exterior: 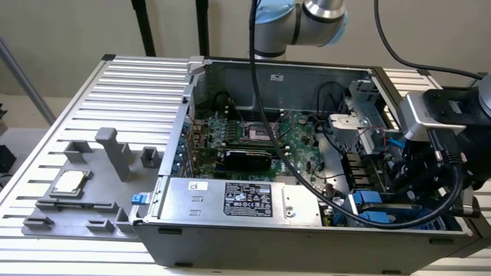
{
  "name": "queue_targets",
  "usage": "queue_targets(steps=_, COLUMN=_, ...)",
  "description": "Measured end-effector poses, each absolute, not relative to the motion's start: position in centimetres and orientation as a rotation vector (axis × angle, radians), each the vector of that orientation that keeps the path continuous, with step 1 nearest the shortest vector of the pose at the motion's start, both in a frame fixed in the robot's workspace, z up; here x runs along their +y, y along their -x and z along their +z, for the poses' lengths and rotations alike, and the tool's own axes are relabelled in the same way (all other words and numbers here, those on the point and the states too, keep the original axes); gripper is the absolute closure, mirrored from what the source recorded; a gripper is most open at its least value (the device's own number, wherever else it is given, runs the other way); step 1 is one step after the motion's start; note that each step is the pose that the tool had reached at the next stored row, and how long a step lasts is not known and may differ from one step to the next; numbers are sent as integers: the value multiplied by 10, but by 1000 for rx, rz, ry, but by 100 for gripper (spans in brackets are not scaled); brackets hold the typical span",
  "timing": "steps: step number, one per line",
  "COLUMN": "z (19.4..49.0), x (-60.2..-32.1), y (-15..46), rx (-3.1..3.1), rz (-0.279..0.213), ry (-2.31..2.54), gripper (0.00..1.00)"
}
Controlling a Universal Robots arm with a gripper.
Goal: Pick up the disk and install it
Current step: 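Insert the first disk wire, then insert the second disk wire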
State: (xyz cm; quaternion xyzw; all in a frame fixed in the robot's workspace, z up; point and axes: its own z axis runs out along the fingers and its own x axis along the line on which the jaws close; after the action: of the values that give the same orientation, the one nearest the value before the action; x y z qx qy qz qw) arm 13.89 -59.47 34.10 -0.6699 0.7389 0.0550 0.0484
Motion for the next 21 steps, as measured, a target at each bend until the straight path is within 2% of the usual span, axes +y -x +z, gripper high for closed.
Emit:
queue_targets(steps=10, z=345, x=-594, y=-108, rx=2252, rz=168, ry=2042, gripper=76)
queue_targets(steps=21, z=345, x=-594, y=-108, rx=2252, rz=168, ry=2042, gripper=76)
